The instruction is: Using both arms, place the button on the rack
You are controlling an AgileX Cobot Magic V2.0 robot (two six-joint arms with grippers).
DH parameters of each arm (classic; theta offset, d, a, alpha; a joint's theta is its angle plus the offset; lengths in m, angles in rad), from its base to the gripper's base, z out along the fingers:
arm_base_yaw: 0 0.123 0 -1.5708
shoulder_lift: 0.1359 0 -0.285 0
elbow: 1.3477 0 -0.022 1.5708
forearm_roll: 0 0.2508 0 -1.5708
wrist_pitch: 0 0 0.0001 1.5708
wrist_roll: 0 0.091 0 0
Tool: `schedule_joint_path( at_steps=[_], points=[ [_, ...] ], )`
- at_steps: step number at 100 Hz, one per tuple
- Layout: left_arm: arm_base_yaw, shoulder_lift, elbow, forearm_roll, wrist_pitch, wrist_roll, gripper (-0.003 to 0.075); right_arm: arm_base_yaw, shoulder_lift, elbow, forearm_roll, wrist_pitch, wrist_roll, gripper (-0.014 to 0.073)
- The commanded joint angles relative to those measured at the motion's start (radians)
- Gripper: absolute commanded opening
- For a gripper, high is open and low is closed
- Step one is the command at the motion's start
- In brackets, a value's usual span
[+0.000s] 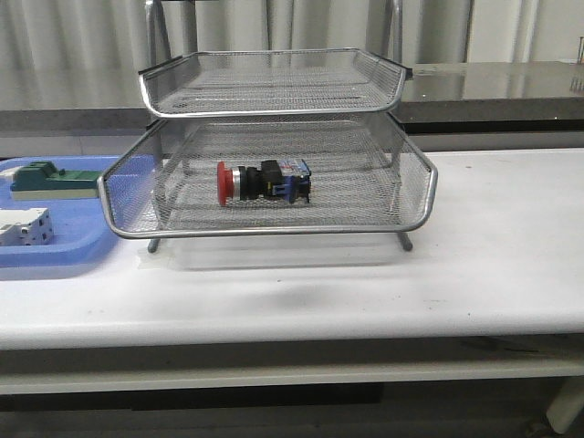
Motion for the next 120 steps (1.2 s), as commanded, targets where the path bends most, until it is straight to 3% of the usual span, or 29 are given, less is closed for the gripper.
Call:
schedule_joint_path(
  at_steps=[1,24,46,88,120],
  points=[
    [0.057,-0.099,0.02,-0.005,0.02,-0.022,0.057,-0.008,-0.003,-0.035,-0.003,-0.052,-0.006,-0.0068],
    [0.227,-0.276,0.221,-0.01,-0.081,-0.047,0.057,-0.008,-0.003,-0.035,-0.003,-0.052,-0.006,-0.0068],
    [0.355,-0.486,0.472,-0.034,-0.265,-0.087,0.057,-0.008,-0.003,-0.035,-0.003,-0.052,-0.006,-0.0068],
    [0.378,-0.895,0.993,-0.102,-0.728,-0.094,0.057,-0.008,-0.003,-0.035,-0.003,-0.052,-0.006,-0.0068],
    [0.378,-1.179,1.27,-0.148,-0.889,-0.094,0.057,-0.008,-0.003,-0.035,-0.003,-0.052,-0.006,-0.0068]
  ],
)
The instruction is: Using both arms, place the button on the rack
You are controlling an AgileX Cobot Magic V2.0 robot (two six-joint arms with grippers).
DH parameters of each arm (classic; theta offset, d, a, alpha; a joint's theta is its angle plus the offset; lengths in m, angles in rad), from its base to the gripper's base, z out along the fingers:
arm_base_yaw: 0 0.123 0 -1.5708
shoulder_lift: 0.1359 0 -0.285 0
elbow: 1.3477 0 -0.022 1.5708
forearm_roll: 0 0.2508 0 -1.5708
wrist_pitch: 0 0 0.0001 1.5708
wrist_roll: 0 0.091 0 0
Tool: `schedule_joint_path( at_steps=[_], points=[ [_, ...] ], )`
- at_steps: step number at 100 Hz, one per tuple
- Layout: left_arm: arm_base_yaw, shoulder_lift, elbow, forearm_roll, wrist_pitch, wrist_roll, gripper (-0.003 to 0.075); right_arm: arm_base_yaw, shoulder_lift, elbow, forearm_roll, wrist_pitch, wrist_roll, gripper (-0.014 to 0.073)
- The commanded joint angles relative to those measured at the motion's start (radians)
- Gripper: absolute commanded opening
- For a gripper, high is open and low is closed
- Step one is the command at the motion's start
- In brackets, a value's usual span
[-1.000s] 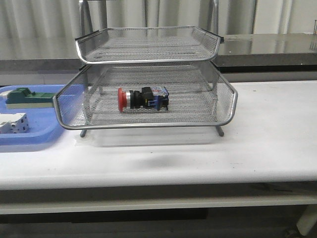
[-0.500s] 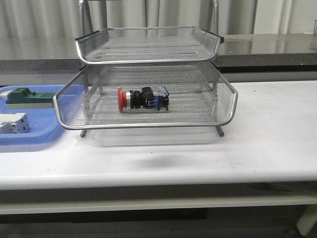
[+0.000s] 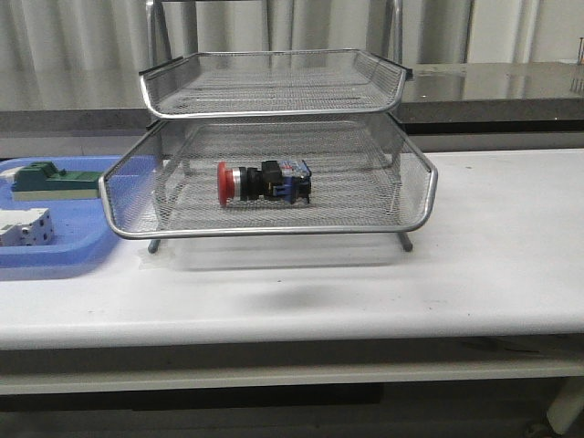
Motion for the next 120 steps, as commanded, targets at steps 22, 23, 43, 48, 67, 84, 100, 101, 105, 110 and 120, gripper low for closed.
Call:
schedule_joint_path(
  at_steps=[22,23,43,48,67,84,100,101,105,110,120],
  points=[
    [0.001,-0.193,0.154,-0.049,-0.277,-0.008,0.057,-0.008,-0.003,-0.035,-0.003,-0.052,-0.006,-0.0068],
    [0.001,-0.194,0.161,-0.049,-0.292,-0.008,0.057,-0.008,-0.003,-0.035,-0.003,-0.052,-0.006,-0.0068],
    [0.001,-0.206,0.228,-0.049,-0.368,-0.008,0.057,-0.008,-0.003,-0.035,-0.003,-0.052,-0.006,-0.0068],
    [0.001,-0.206,0.233,-0.049,-0.37,-0.008,0.057,-0.008,-0.003,-0.035,-0.003,-0.052,-0.006,-0.0068],
    [0.001,-0.206,0.237,-0.049,-0.372,-0.008,0.057,-0.008,-0.003,-0.035,-0.003,-0.052,-0.006,-0.0068],
    [0.001,-0.206,0.237,-0.049,-0.375,-0.008,0.0561,-0.008,-0.003,-0.035,-0.003,-0.052,-0.006,-0.0068],
    [0.001,-0.206,0.237,-0.049,-0.39,-0.008,0.0433,-0.008,-0.003,-0.035,-0.003,-0.052,-0.006,-0.0068],
    [0.001,-0.206,0.237,-0.049,-0.39,-0.008,0.0433,-0.008,-0.003,-0.035,-0.003,-0.052,-0.006,-0.0068],
    [0.001,-0.206,0.237,-0.049,-0.392,-0.008,0.0385,-0.008,-0.003,-0.035,-0.003,-0.052,-0.006,-0.0068],
    [0.001,-0.206,0.237,-0.049,-0.392,-0.008,0.0324,-0.008,-0.003,-0.035,-0.003,-0.052,-0.006,-0.0068],
    [0.001,-0.206,0.237,-0.049,-0.392,-0.008,0.019,-0.008,-0.003,-0.035,-0.003,-0.052,-0.006,-0.0068]
  ],
)
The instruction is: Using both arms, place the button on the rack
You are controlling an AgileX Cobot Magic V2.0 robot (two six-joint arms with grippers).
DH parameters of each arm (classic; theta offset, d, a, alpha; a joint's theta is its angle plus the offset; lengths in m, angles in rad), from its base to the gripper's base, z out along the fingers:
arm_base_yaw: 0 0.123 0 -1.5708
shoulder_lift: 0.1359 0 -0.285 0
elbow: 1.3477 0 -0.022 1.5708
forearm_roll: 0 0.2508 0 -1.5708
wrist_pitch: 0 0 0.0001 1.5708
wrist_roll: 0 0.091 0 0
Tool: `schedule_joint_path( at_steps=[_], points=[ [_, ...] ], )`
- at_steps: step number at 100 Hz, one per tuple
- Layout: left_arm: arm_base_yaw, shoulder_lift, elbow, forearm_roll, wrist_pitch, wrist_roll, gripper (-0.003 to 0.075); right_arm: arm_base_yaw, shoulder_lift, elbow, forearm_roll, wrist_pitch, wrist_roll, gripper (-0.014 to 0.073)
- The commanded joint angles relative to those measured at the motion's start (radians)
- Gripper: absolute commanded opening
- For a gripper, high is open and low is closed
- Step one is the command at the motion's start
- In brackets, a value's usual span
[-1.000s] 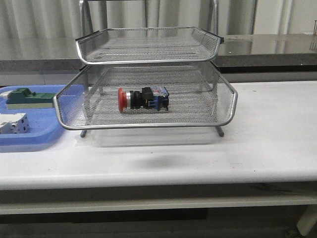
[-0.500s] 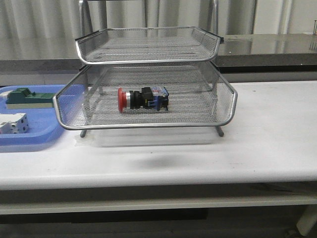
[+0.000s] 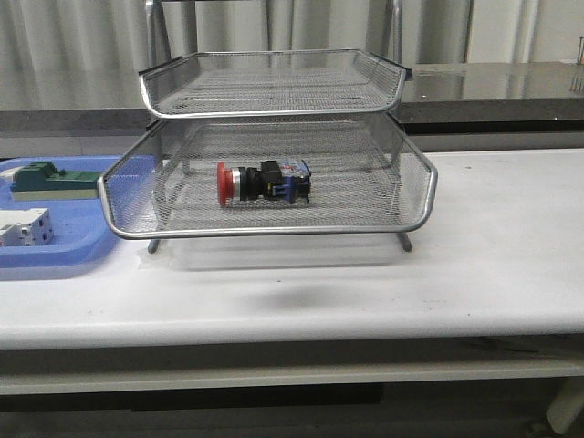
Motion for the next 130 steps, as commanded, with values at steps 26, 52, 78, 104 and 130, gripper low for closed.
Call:
schedule_joint_path(
  at_steps=[26,52,78,104,130],
  points=[
    [0.001,0.006,-0.028,-0.014,-0.086,-0.008,0.0004,-0.008,-0.003,-0.035,-0.003,-0.053,-0.006,-0.0068],
    [0.001,0.006,-0.028,-0.014,-0.086,-0.008,0.0004,-0.008,-0.003,-0.035,0.011,-0.086,-0.006,-0.0068],
    [0.001,0.006,-0.028,-0.014,-0.086,-0.008,0.0004,-0.007,0.061,-0.035,0.147,-0.109,-0.085,-0.0067],
    [0.001,0.006,-0.028,-0.014,-0.086,-0.008,0.0004,0.055,0.214,-0.035,0.313,-0.197,-0.181,-0.0064],
    [0.001,0.006,-0.028,-0.014,-0.086,-0.008,0.0004,0.298,0.435,-0.035,0.314,-0.374,-0.181,-0.0064]
  ],
)
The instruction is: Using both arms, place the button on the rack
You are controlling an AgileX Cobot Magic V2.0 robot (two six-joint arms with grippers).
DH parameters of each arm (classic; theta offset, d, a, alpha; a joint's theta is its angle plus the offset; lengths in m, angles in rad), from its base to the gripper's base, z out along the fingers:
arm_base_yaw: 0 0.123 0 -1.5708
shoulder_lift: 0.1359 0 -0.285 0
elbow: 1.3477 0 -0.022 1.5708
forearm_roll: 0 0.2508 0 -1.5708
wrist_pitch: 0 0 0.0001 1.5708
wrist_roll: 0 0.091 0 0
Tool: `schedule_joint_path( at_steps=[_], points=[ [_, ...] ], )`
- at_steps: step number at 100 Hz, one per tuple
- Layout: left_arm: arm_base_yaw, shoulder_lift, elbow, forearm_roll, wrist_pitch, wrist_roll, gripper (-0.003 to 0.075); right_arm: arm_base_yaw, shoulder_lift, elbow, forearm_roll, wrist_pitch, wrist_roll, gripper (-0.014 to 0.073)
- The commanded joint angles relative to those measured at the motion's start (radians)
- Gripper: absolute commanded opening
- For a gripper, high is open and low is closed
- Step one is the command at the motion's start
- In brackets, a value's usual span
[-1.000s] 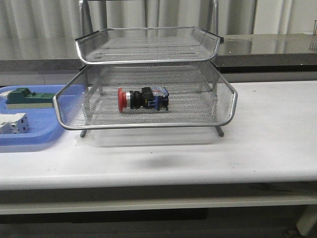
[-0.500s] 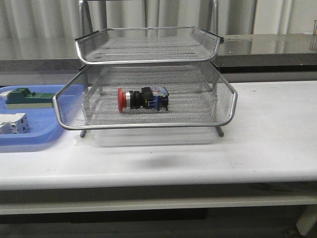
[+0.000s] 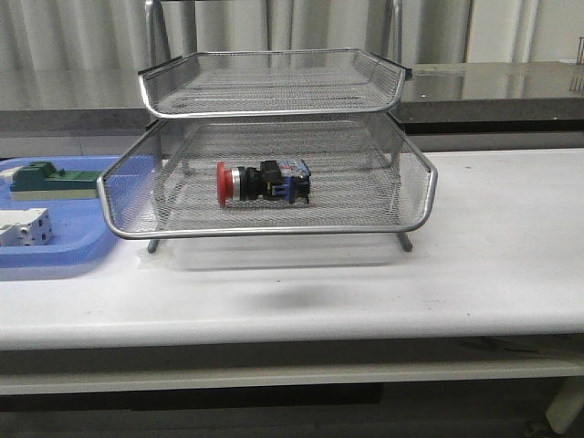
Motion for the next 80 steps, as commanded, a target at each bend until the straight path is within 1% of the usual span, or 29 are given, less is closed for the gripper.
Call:
schedule_joint_path(
  at_steps=[1,19,35,61,80],
  points=[
    [0.001,0.006,-0.028,-0.013,-0.083,-0.008,0.0004,0.076,0.076,-0.035,0.021,-0.12,-0.015,-0.0064],
    [0.001,0.006,-0.028,-0.013,-0.083,-0.008,0.0004,0.193,0.238,-0.038,0.021,-0.23,-0.013,-0.0064],
    [0.001,0.006,-0.028,-0.013,-0.083,-0.008,0.0004,0.261,0.366,-0.074,0.021,-0.265,-0.013,-0.0064],
    [0.001,0.006,-0.028,-0.013,-0.083,-0.008,0.0004,0.342,0.502,-0.164,0.013,-0.302,-0.013,-0.0057],
    [0.001,0.006,-0.028,-0.013,-0.083,-0.008,0.0004,0.363,0.564,-0.22,0.007,-0.314,-0.013,-0.0057]
  ],
)
